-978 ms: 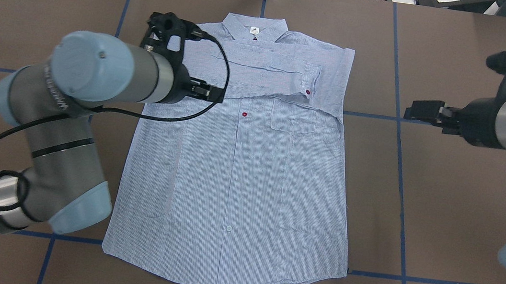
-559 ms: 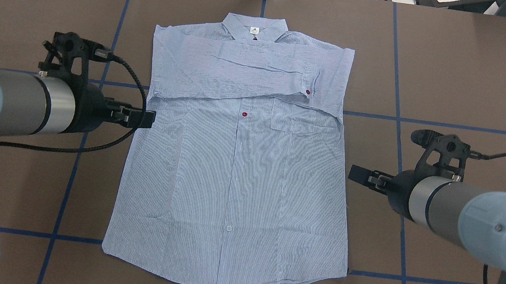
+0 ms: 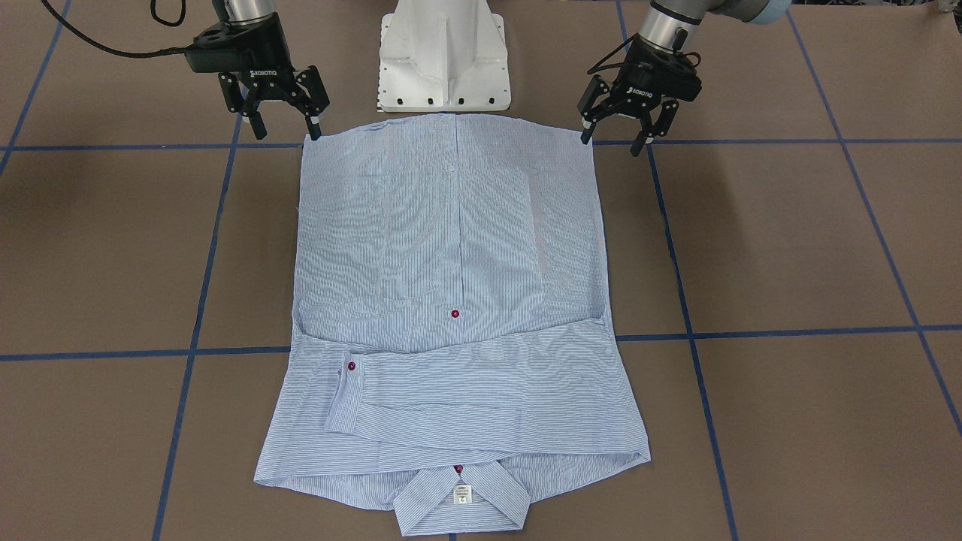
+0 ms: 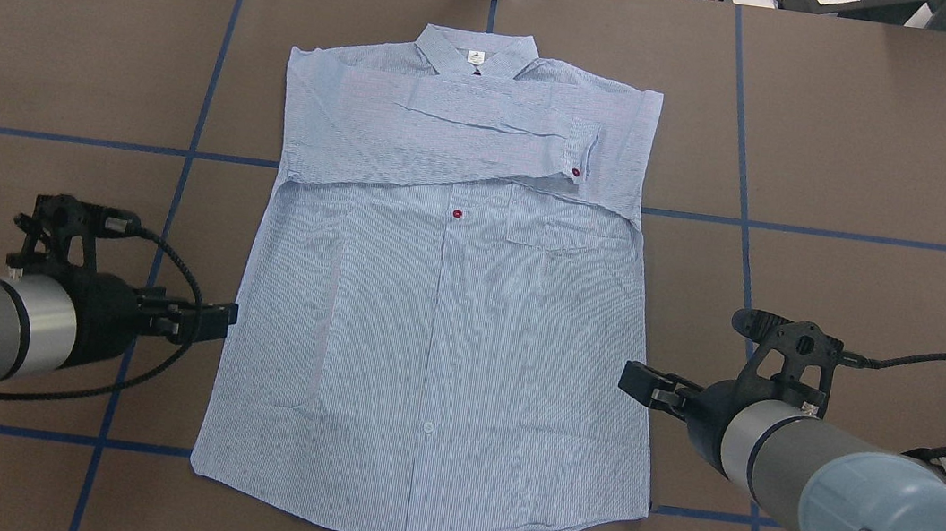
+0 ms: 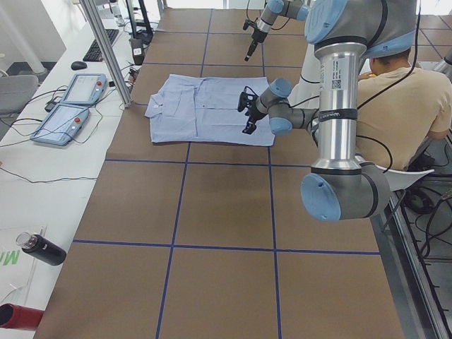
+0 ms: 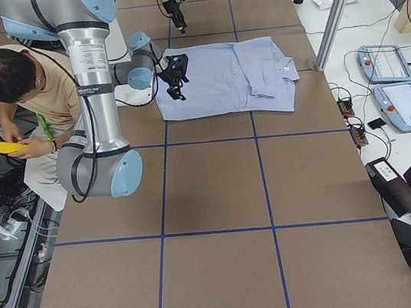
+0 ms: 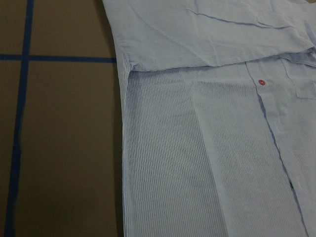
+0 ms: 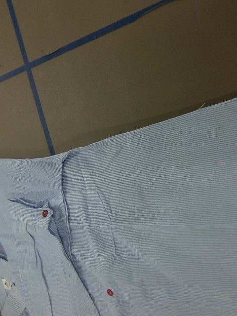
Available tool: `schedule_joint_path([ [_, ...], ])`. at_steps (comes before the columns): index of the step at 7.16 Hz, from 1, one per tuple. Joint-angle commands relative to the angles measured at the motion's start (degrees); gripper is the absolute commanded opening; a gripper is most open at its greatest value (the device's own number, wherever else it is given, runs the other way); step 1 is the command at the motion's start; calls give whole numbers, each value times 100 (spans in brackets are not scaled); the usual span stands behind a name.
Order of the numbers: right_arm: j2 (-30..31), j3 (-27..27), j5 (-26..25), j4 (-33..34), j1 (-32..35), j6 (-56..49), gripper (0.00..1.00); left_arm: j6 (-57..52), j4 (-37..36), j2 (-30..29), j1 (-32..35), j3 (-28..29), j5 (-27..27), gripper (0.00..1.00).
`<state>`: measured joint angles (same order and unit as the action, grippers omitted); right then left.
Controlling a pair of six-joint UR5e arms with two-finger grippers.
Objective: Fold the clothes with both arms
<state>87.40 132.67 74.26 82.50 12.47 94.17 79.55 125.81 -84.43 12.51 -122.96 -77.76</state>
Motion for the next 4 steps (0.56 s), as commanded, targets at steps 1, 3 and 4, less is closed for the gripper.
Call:
schedule_joint_path([
  [1, -4, 5, -34, 3, -17, 14, 100, 360, 31, 32, -451, 315, 252, 96],
  [3, -4, 5, -52, 3, -34, 14, 100, 369, -204, -3, -539, 334, 287, 57],
  [4, -4, 5, -60, 3, -52, 14, 100, 369, -485, -142, -635, 334, 279, 57],
])
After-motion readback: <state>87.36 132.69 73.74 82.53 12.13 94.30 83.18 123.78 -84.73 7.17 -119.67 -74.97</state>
